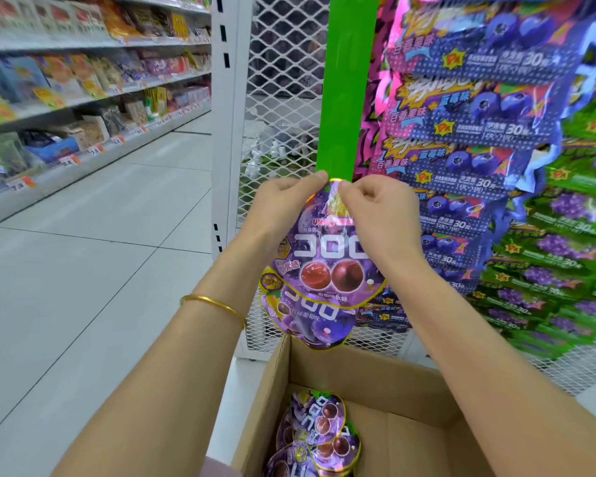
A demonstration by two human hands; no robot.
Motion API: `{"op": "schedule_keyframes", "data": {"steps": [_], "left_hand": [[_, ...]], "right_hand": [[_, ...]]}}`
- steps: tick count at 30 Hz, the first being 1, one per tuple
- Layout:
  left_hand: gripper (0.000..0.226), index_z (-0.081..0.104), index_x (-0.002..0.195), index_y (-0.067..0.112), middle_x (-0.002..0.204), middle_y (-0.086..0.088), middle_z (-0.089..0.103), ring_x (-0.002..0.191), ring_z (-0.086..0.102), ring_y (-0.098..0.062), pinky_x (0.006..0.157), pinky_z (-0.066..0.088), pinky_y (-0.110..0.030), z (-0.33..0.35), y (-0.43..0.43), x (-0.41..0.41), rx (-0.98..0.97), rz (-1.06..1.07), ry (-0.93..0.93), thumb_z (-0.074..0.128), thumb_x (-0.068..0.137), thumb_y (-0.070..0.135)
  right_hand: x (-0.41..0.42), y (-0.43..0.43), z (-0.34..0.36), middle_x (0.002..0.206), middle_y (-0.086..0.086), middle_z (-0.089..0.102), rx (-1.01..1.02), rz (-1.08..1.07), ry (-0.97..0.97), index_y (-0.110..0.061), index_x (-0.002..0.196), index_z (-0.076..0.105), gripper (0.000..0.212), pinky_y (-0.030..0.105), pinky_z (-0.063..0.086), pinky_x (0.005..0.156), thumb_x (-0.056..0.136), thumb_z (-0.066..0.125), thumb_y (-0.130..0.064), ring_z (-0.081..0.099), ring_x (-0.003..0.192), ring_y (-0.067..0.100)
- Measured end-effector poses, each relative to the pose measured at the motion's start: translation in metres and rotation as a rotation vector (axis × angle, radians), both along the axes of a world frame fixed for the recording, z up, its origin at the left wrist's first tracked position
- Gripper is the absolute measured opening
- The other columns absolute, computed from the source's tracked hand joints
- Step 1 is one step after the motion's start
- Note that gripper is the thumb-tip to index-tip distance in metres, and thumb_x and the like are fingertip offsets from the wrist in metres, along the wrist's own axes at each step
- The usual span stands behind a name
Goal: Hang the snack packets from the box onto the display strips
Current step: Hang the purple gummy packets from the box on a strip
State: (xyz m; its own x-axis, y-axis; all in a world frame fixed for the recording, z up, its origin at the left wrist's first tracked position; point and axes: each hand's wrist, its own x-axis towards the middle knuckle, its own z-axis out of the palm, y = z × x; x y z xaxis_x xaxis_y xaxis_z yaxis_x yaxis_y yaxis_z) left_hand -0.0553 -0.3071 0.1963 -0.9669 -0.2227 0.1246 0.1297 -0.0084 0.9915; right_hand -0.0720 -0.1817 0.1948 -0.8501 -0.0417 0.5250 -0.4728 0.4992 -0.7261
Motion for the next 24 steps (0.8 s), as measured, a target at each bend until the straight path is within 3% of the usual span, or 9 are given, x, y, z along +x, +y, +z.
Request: {"op": "schedule_keyframes", "data": {"steps": [2, 4, 6, 8, 10, 15, 17, 20, 24], "left_hand": [[0.064, 0.063, 0.091, -0.01, 0.097, -0.033, 0.065, 0.08, 0.065, -0.038, 0.082, 0.05, -0.058, 0.0, 0.001, 0.001, 0.003, 0.01, -0.006, 0.071, 0.064, 0.048], [0.052, 0.067, 0.086, -0.005, 0.088, -0.022, 0.071, 0.085, 0.068, -0.037, 0.085, 0.053, -0.054, -0.001, 0.002, 0.0, 0.004, 0.012, -0.017, 0.071, 0.068, 0.045], [0.036, 0.066, 0.072, 0.006, 0.068, 0.001, 0.07, 0.071, 0.068, -0.02, 0.077, 0.055, -0.038, -0.003, 0.002, -0.002, -0.025, 0.036, -0.031, 0.07, 0.076, 0.042], [0.036, 0.056, 0.068, 0.01, 0.055, 0.008, 0.058, 0.053, 0.055, -0.008, 0.061, 0.046, -0.023, -0.004, 0.001, -0.002, -0.055, 0.065, -0.036, 0.066, 0.081, 0.041], [0.035, 0.058, 0.079, 0.011, 0.065, 0.0, 0.056, 0.055, 0.049, -0.011, 0.056, 0.04, -0.02, -0.005, 0.001, -0.003, -0.083, 0.077, -0.028, 0.064, 0.081, 0.045], [0.066, 0.064, 0.097, -0.007, 0.087, -0.012, 0.065, 0.071, 0.051, -0.015, 0.07, 0.039, -0.029, -0.003, 0.002, 0.003, -0.112, 0.095, -0.014, 0.062, 0.074, 0.054], [0.065, 0.065, 0.092, -0.006, 0.082, -0.012, 0.06, 0.07, 0.047, -0.016, 0.069, 0.037, -0.03, -0.004, 0.0, 0.003, -0.122, 0.1, -0.007, 0.061, 0.072, 0.056], [0.04, 0.06, 0.078, 0.012, 0.077, -0.006, 0.048, 0.069, 0.042, -0.018, 0.067, 0.035, -0.031, -0.003, 0.0, 0.004, -0.107, 0.107, 0.002, 0.063, 0.077, 0.052], [0.031, 0.063, 0.062, 0.016, 0.076, -0.014, 0.066, 0.069, 0.06, -0.023, 0.07, 0.049, -0.038, -0.002, 0.0, 0.005, -0.068, 0.085, 0.007, 0.065, 0.084, 0.039]], "right_hand": [[-0.001, 0.0, 0.001, 0.049, -0.001, 0.035, 0.026, -0.034, 0.009, -0.018, 0.048, 0.036, 0.045, 0.035, 0.029, 0.054, 0.087, 0.055, -0.031, 0.034, 0.056, 0.021], [-0.001, 0.0, 0.0, 0.05, 0.002, 0.034, 0.055, -0.072, 0.006, -0.015, 0.049, 0.036, 0.044, 0.033, 0.025, 0.053, 0.085, 0.055, -0.03, 0.033, 0.056, 0.022], [-0.001, 0.0, -0.004, 0.048, 0.003, 0.031, 0.072, -0.092, -0.003, -0.014, 0.049, 0.033, 0.044, 0.032, 0.023, 0.052, 0.084, 0.055, -0.029, 0.032, 0.055, 0.022], [0.0, 0.0, -0.008, 0.048, 0.003, 0.031, 0.078, -0.099, -0.016, -0.013, 0.049, 0.033, 0.044, 0.033, 0.023, 0.052, 0.083, 0.056, -0.028, 0.032, 0.055, 0.022], [0.001, -0.001, -0.012, 0.049, 0.002, 0.032, 0.061, -0.088, -0.03, -0.014, 0.049, 0.034, 0.043, 0.032, 0.024, 0.052, 0.084, 0.056, -0.028, 0.031, 0.055, 0.021], [0.005, 0.0, -0.025, 0.048, 0.001, 0.027, 0.041, -0.048, -0.047, -0.017, 0.049, 0.029, 0.047, 0.031, 0.023, 0.054, 0.086, 0.055, -0.027, 0.027, 0.053, 0.02], [0.009, 0.0, -0.028, 0.047, -0.001, 0.024, -0.008, -0.021, -0.023, -0.019, 0.048, 0.025, 0.051, 0.032, 0.022, 0.054, 0.088, 0.056, -0.027, 0.024, 0.052, 0.019], [0.01, -0.003, -0.019, 0.045, -0.003, 0.027, -0.103, -0.02, 0.042, -0.022, 0.045, 0.027, 0.053, 0.035, 0.025, 0.052, 0.088, 0.058, -0.029, 0.026, 0.051, 0.018], [0.006, -0.008, -0.005, 0.044, -0.003, 0.032, -0.119, -0.039, 0.062, -0.022, 0.044, 0.032, 0.051, 0.04, 0.036, 0.053, 0.086, 0.059, -0.03, 0.031, 0.051, 0.018]]}}
